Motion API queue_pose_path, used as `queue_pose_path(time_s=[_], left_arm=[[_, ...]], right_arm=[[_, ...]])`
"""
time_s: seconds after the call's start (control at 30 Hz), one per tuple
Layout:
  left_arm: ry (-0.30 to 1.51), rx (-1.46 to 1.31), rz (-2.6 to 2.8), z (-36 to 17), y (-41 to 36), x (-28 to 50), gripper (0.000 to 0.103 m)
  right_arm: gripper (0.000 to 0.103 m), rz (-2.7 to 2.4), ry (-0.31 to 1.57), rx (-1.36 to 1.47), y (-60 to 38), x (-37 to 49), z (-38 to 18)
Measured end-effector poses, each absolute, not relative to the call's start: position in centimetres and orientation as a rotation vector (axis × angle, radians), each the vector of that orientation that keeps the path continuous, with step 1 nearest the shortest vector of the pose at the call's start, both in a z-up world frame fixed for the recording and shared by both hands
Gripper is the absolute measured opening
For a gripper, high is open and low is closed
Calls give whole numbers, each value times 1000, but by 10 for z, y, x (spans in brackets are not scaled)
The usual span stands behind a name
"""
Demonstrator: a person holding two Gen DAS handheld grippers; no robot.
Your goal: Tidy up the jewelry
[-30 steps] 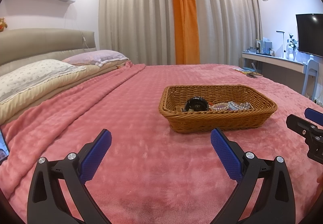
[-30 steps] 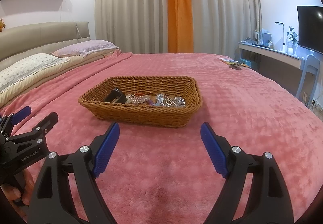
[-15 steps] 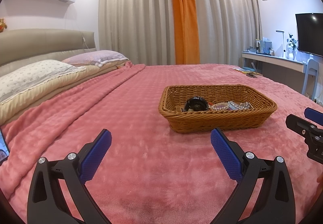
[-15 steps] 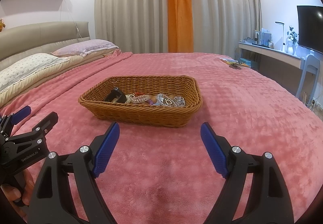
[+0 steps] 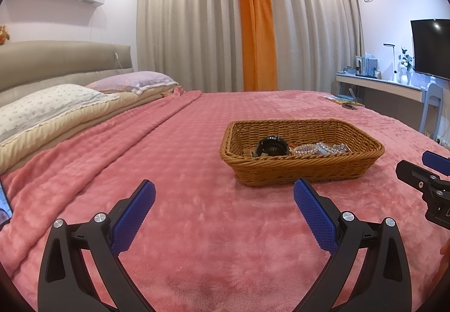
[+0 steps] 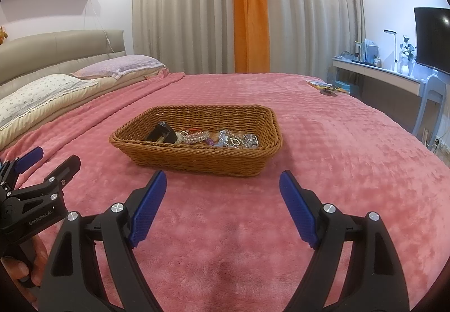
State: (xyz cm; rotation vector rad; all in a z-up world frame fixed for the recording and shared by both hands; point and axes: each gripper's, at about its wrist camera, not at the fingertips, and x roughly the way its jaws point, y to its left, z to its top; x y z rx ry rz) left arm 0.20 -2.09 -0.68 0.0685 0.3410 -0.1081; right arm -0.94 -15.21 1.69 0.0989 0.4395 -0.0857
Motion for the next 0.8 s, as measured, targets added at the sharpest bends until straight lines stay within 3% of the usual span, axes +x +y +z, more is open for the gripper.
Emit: queue_pose_path(time_s=[0.8], left_arm=[[340, 70, -109, -7, -21, 2, 95]], right_arm=[[78, -81, 440, 91, -153, -10, 16]])
